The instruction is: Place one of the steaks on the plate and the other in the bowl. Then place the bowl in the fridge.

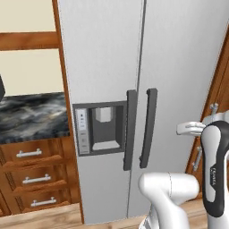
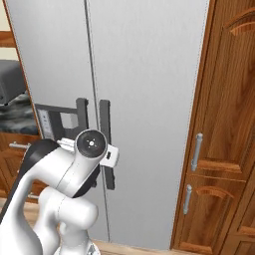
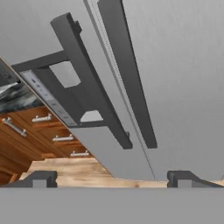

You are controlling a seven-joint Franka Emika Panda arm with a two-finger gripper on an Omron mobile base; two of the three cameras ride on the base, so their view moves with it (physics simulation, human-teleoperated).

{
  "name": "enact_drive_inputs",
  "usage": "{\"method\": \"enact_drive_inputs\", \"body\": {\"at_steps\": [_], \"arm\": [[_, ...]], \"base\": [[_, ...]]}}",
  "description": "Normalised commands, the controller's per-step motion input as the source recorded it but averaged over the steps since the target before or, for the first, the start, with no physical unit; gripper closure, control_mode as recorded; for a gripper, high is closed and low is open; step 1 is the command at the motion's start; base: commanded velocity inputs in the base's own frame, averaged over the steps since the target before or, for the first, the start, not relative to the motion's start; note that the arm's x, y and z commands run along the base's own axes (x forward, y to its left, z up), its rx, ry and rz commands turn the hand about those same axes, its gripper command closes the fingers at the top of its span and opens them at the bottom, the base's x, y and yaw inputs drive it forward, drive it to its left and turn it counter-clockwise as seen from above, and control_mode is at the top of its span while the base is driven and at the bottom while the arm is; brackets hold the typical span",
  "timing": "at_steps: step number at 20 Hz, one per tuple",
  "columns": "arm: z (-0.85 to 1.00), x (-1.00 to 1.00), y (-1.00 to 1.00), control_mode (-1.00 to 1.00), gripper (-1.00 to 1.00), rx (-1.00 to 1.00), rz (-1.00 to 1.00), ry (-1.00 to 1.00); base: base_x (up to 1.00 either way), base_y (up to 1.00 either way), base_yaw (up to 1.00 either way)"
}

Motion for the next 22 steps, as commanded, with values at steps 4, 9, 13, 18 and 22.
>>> {"method": "enact_drive_inputs", "body": {"at_steps": [4,9,13,18,22], "arm": [[0.0,0.0,0.0,1.0,-1.0,0.0,0.0,0.0],[0.0,0.0,0.0,1.0,-1.0,0.0,0.0,0.0],[0.0,0.0,0.0,1.0,-1.0,0.0,0.0,0.0],[0.0,0.0,0.0,1.0,-1.0,0.0,0.0,0.0],[0.0,0.0,0.0,1.0,-1.0,0.0,0.0,0.0]], "base": [[0.0,0.04,0.0],[-0.06,-0.01,0.07],[-0.18,-0.12,0.17],[-0.04,-0.04,0.16],[0.0,0.0,0.04]]}}
